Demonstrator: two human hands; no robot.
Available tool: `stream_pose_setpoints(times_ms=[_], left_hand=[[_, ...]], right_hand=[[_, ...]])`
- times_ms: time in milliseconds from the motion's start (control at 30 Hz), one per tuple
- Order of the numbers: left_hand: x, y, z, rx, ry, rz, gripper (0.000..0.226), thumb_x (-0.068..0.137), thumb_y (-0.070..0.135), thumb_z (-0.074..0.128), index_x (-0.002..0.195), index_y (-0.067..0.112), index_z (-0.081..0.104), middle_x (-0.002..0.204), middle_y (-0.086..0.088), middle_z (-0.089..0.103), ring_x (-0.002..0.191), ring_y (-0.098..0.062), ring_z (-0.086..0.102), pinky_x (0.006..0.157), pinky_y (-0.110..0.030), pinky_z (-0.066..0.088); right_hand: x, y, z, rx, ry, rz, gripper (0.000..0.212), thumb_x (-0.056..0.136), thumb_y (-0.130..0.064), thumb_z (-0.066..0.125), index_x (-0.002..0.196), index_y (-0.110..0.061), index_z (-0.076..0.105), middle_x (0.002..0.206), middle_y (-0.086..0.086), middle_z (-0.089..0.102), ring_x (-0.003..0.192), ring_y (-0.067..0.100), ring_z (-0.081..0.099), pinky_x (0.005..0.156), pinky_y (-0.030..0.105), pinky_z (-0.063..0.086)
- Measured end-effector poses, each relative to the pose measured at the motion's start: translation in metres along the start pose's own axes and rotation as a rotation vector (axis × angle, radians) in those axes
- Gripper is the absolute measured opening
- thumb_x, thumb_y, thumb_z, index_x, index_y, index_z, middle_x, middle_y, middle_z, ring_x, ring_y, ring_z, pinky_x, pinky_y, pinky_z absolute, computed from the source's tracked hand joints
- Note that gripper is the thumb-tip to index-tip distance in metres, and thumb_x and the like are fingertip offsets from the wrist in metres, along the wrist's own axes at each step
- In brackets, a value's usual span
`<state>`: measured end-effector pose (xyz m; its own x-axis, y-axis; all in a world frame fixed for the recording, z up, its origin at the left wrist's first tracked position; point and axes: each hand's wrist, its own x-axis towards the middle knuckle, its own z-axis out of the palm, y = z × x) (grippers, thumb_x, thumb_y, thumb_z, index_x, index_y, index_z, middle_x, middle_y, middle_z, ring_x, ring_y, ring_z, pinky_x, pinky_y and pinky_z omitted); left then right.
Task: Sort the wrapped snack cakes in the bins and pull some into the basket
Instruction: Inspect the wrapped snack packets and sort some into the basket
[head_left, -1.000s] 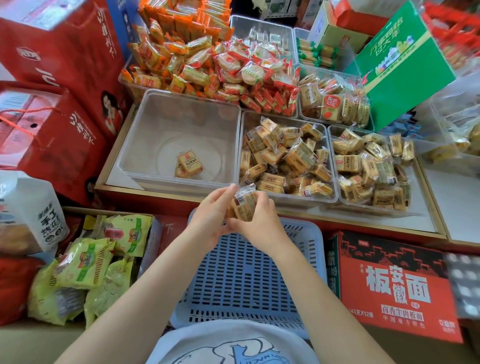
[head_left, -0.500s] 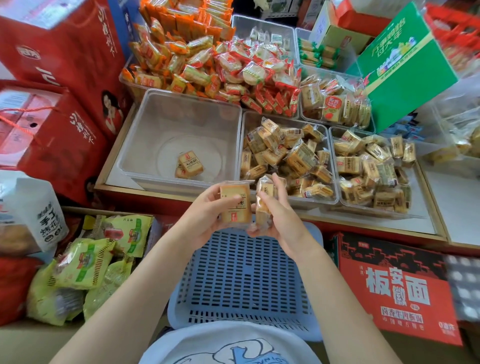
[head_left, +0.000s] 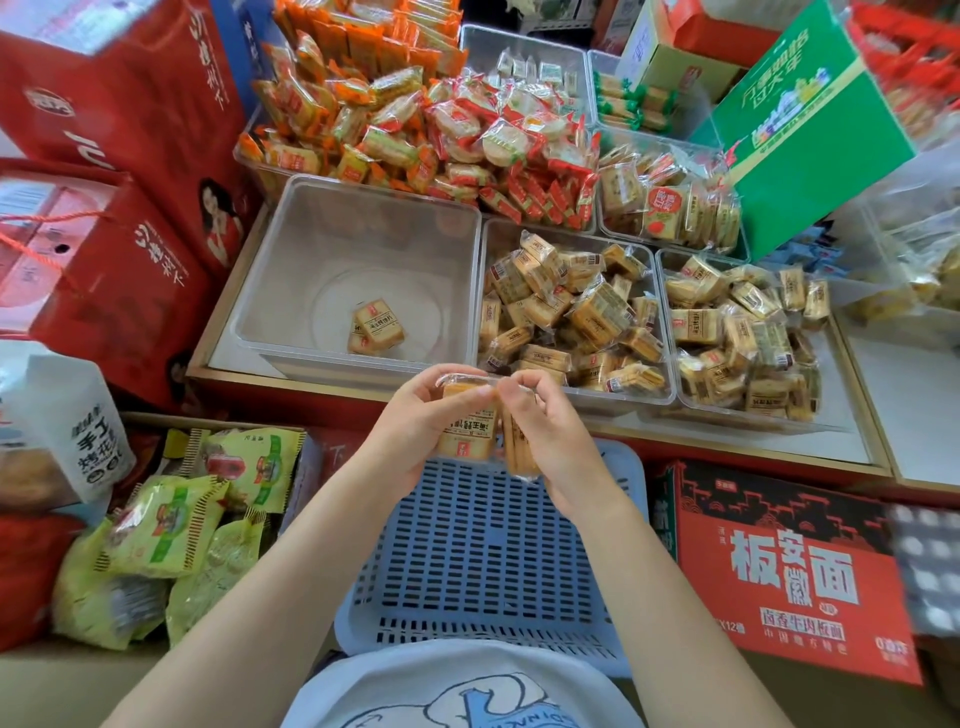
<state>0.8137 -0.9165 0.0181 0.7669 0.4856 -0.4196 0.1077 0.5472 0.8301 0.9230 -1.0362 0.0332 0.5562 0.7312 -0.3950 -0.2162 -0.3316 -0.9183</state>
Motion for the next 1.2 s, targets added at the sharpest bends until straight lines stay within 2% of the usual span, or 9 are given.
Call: stream_pose_setpoints(times_ms=[100,233,367,533,633,733,900,1067,1200], left_hand=[[0.0,-0.001,0.0,0.001,-0.013,-0.008,0.038,0.08,0.018,0.08,0.114,0.006,0.07,0.104,-0.014,0.076,0.092,-0.026,0.074,0.073,-0.034,0.061],[-0.002,-0.001,0.0,0.04,-0.009,-0.018,0.025,0.077,0.02,0.079,0.1,0.014,0.074,0.094,-0.006,0.076,0.087,-0.02,0.073,0.072,-0.031,0.058],[-0.001,-0.004,0.0,0.083,0.046,-0.024,0.007,0.091,0.016,0.072,0.096,0.015,0.077,0.095,-0.007,0.078,0.088,-0.02,0.074,0.079,-0.035,0.058],[-0.001,0.0,-0.001,0.122,0.104,-0.066,0.024,0.094,0.031,0.071,0.098,0.01,0.08,0.099,-0.014,0.078,0.097,-0.03,0.075,0.089,-0.043,0.059],[0.0,0.001,-0.001,0.09,0.133,-0.082,0.027,0.096,0.033,0.068,0.098,0.008,0.078,0.095,-0.012,0.078,0.091,-0.027,0.074,0.081,-0.037,0.06],[0.002,-0.002,0.001,-0.001,0.279,-0.091,0.027,0.101,0.034,0.062,0.099,0.011,0.076,0.087,-0.005,0.077,0.083,-0.018,0.073,0.071,-0.031,0.058],[0.011,-0.004,-0.005,-0.141,0.564,-0.095,0.022,0.108,0.029,0.051,0.109,0.016,0.069,0.106,-0.009,0.076,0.096,-0.02,0.075,0.086,-0.038,0.062],[0.005,-0.006,0.002,-0.061,0.339,-0.013,0.03,0.099,0.025,0.066,0.127,0.018,0.058,0.111,-0.009,0.074,0.094,-0.017,0.076,0.078,-0.032,0.062],[0.003,-0.006,-0.002,-0.187,0.262,-0.034,0.045,0.089,0.013,0.075,0.128,0.023,0.055,0.117,-0.015,0.073,0.099,-0.025,0.076,0.075,-0.033,0.063]], right_hand=[[0.0,0.003,-0.002,-0.001,0.012,-0.009,0.031,0.092,-0.05,0.066,0.109,-0.025,0.062,0.111,0.015,0.071,0.103,0.031,0.071,0.088,0.048,0.061],[0.001,0.003,-0.004,0.001,0.08,-0.027,0.015,0.099,-0.027,0.066,0.107,-0.014,0.066,0.101,0.008,0.071,0.089,0.015,0.07,0.075,0.03,0.06],[0.001,0.004,0.0,0.016,0.137,-0.029,0.003,0.098,-0.021,0.066,0.096,-0.021,0.068,0.094,0.003,0.071,0.09,0.019,0.07,0.081,0.042,0.061],[-0.001,0.004,0.002,0.03,0.189,-0.015,0.005,0.095,-0.027,0.07,0.092,-0.022,0.07,0.099,0.012,0.074,0.096,0.027,0.071,0.08,0.037,0.061],[0.0,0.005,0.001,0.021,0.189,-0.004,0.015,0.095,-0.035,0.069,0.093,-0.02,0.071,0.097,0.014,0.074,0.095,0.029,0.071,0.083,0.039,0.06],[0.001,0.005,-0.003,0.025,0.202,0.015,0.022,0.094,-0.039,0.07,0.096,-0.018,0.07,0.086,0.006,0.066,0.085,0.026,0.064,0.084,0.041,0.056],[-0.002,0.007,-0.005,-0.024,0.129,0.088,0.028,0.089,-0.043,0.074,0.102,-0.019,0.068,0.089,0.0,0.067,0.085,0.017,0.063,0.081,0.037,0.053],[-0.003,0.008,0.0,-0.021,0.133,0.105,0.023,0.093,-0.042,0.071,0.107,-0.025,0.068,0.103,0.005,0.073,0.092,0.015,0.067,0.087,0.036,0.055],[0.002,0.007,-0.003,0.001,0.179,0.103,0.022,0.094,-0.04,0.071,0.111,-0.027,0.068,0.109,0.001,0.074,0.103,0.017,0.069,0.094,0.036,0.056]])
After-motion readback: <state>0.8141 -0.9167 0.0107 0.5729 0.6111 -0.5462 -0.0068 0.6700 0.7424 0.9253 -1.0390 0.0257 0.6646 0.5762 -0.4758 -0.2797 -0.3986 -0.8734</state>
